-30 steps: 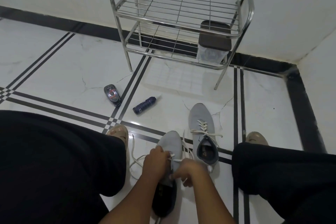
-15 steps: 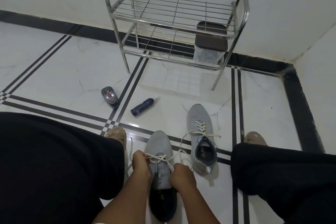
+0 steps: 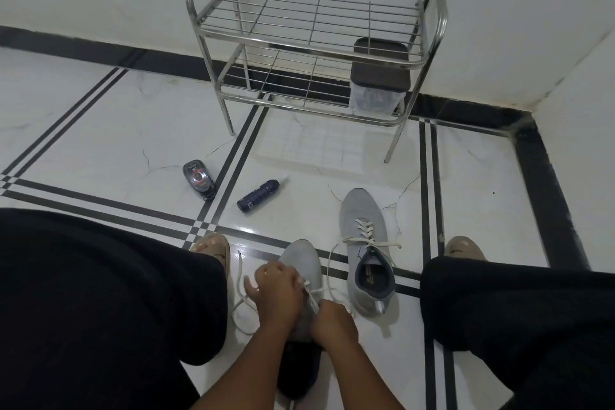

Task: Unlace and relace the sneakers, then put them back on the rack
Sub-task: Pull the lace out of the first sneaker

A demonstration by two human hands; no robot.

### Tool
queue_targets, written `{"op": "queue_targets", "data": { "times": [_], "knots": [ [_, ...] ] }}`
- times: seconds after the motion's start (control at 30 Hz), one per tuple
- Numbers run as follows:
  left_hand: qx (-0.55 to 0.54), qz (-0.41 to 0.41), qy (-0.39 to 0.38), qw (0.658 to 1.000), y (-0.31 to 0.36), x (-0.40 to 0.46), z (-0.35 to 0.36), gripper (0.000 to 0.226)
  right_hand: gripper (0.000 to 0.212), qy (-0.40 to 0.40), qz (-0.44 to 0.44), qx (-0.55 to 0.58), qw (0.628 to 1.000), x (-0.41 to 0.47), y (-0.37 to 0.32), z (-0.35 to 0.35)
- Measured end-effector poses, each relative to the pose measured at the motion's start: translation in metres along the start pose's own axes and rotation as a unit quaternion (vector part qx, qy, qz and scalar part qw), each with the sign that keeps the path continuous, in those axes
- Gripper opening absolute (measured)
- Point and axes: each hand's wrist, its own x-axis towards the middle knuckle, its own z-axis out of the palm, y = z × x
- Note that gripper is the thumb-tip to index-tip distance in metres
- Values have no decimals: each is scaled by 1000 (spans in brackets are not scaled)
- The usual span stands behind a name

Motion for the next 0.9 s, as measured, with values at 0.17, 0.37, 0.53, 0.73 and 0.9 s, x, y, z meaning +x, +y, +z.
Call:
{"op": "queue_targets", "data": {
  "times": [0.17, 0.37, 0.53, 0.73, 0.9],
  "knots": [
    [-621, -357, 66, 694, -10, 44, -43, 43, 32, -22, 33, 42, 998, 5, 8, -1],
    [25, 60, -173, 983, -3, 17, -10, 13, 27, -18, 4, -10, 1000, 8, 4, 1],
    [109, 122, -138, 977, -8, 3, 6, 18, 28, -9, -3, -10, 1000, 6, 5, 2],
    [171, 190, -130, 958, -2, 12, 2, 22, 27, -12, -3, 4, 1000, 7, 5, 3],
    [166, 205, -111, 958, -7, 1, 11, 20, 26, -14, -6, 4, 1000, 8, 6, 3]
  ]
}}
